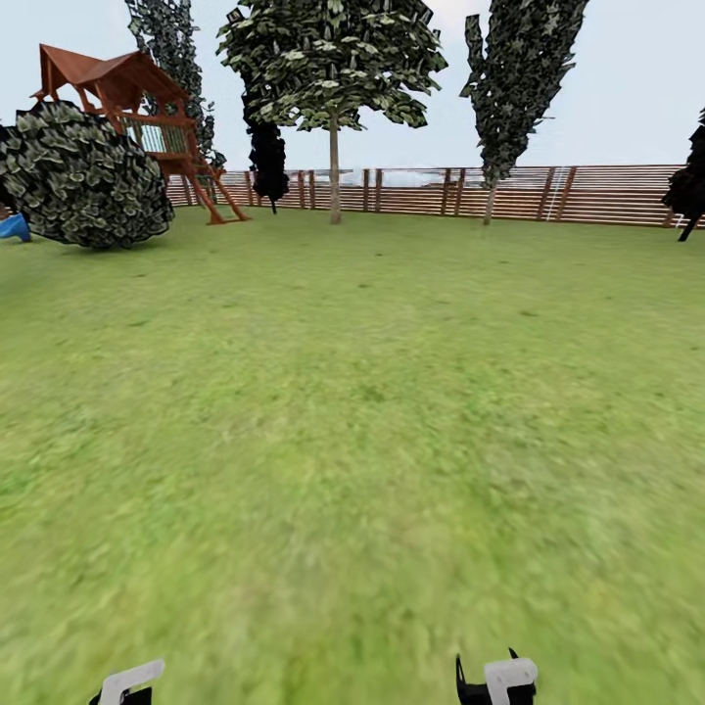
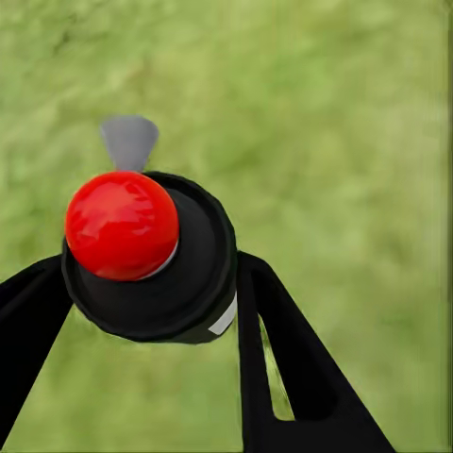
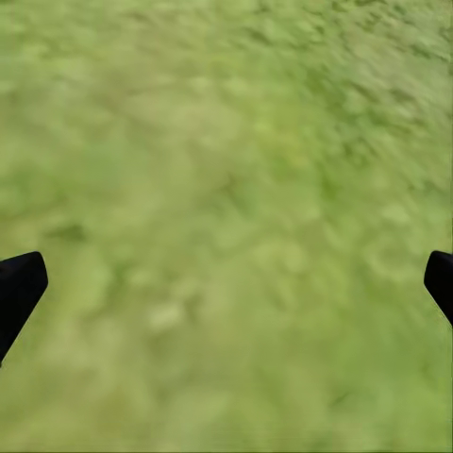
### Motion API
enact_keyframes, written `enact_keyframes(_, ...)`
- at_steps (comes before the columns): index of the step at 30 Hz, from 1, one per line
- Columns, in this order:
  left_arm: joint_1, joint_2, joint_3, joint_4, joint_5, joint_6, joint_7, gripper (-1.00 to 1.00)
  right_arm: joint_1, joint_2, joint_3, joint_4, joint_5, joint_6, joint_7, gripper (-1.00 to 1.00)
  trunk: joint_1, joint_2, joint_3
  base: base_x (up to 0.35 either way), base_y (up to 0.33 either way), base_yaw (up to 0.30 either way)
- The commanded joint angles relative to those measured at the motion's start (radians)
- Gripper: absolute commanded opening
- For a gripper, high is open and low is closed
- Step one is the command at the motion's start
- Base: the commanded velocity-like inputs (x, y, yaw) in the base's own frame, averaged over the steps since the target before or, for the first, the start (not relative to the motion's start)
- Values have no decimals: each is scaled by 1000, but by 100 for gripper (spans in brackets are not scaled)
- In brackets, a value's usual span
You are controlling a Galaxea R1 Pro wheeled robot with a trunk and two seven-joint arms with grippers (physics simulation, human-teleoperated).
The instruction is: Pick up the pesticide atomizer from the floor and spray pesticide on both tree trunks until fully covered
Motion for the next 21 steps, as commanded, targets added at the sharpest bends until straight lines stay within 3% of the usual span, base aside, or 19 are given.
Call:
enact_keyframes(1, 0, 0, 0, 0, 0, 0, 0, -100, 0, 0, 0, 0, 0, 0, 0, 100, 0, 0, 0, 340, 0, 0)
enact_keyframes(21, 0, 0, 0, 0, -2, 0, 0, -100, 0, 0, 0, 0, 0, 0, 0, 100, 0, 0, 0, 340, 0, 0)
